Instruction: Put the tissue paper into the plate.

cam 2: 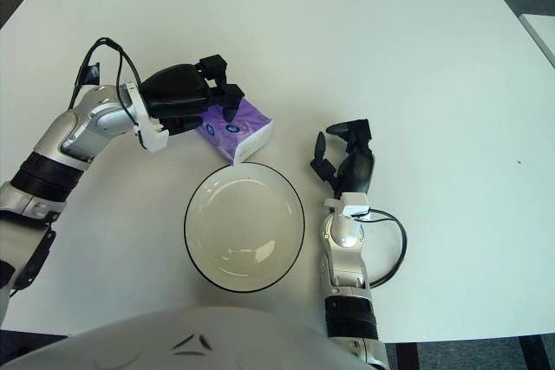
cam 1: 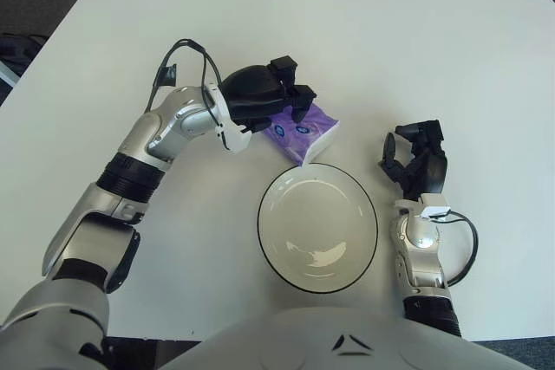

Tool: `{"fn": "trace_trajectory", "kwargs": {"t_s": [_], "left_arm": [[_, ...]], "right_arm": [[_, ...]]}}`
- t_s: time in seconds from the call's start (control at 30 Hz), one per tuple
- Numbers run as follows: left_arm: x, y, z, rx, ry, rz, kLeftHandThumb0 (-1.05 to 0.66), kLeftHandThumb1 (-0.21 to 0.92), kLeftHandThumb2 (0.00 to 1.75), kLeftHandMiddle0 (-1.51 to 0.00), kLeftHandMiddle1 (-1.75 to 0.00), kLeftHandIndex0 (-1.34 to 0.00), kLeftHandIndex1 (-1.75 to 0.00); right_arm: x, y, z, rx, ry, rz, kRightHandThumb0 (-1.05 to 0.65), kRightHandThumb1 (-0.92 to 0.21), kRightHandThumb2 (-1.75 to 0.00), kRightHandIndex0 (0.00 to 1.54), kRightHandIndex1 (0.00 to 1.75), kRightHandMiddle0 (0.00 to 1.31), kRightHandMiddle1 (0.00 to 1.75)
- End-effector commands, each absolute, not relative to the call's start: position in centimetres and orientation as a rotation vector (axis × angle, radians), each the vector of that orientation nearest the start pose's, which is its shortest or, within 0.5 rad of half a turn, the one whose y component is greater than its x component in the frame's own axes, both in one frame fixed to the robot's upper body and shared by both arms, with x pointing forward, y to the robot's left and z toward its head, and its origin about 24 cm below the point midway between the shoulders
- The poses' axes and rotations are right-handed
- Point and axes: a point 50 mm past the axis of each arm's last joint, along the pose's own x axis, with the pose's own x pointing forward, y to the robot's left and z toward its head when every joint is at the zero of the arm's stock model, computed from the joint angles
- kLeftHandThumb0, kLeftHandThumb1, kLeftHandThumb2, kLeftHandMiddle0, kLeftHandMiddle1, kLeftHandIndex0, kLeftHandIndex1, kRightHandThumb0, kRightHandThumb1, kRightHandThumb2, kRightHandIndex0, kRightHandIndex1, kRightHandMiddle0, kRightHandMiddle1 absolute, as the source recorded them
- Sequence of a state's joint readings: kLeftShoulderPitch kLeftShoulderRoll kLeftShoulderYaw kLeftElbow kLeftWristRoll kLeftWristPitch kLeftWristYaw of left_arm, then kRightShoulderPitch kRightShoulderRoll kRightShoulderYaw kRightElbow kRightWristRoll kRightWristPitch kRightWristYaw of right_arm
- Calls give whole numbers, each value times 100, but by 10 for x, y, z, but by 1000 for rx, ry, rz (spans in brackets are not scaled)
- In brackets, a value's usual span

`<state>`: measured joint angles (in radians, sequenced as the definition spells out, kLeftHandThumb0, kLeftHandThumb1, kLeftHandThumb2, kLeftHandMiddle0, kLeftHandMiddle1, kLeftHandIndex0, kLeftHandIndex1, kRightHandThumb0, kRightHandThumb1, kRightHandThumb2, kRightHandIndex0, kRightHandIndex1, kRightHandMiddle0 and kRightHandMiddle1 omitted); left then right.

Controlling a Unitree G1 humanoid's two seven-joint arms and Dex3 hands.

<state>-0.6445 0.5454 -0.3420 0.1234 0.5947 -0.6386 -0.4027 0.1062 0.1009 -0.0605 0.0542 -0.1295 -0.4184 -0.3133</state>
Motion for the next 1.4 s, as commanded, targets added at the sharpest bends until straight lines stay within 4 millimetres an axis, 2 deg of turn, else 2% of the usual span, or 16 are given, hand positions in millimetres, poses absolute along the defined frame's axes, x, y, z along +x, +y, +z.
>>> {"fn": "trace_trajectory", "kwargs": {"t_s": [0.0, 0.8, 1.07, 1.17, 1.33, 1.37], "left_arm": [[296, 96, 173, 1380, -837, -858, 0, -7, 175, -92, -171, -66, -175], [295, 98, 175, 1313, -802, -808, 0, -7, 175, -93, -169, -67, -175], [295, 100, 178, 1265, -847, -803, 0, -7, 175, -92, -173, -68, -172], [295, 102, 182, 1247, -892, -808, -1, -2, 165, -85, -174, -74, -159], [299, 105, 186, 1286, -973, -834, -1, 13, 144, -72, -175, -71, -145], [300, 105, 187, 1300, -988, -844, -12, 16, 138, -57, -175, -56, -147]], "right_arm": [[198, -167, 1, -28, -48, -414, -38, -68, -86, 48, 131, 33, 175], [199, -169, 1, -35, -53, -400, -38, -68, -87, 50, 131, 34, 175], [199, -169, 0, -47, -55, -401, -38, -68, -86, 50, 132, 33, 175], [198, -170, -1, -45, -38, -404, -38, -68, -86, 50, 132, 33, 175], [198, -171, -2, -36, -26, -414, -38, -68, -86, 50, 133, 33, 175], [198, -171, -2, -37, -26, -417, -38, -68, -86, 50, 133, 33, 175]]}}
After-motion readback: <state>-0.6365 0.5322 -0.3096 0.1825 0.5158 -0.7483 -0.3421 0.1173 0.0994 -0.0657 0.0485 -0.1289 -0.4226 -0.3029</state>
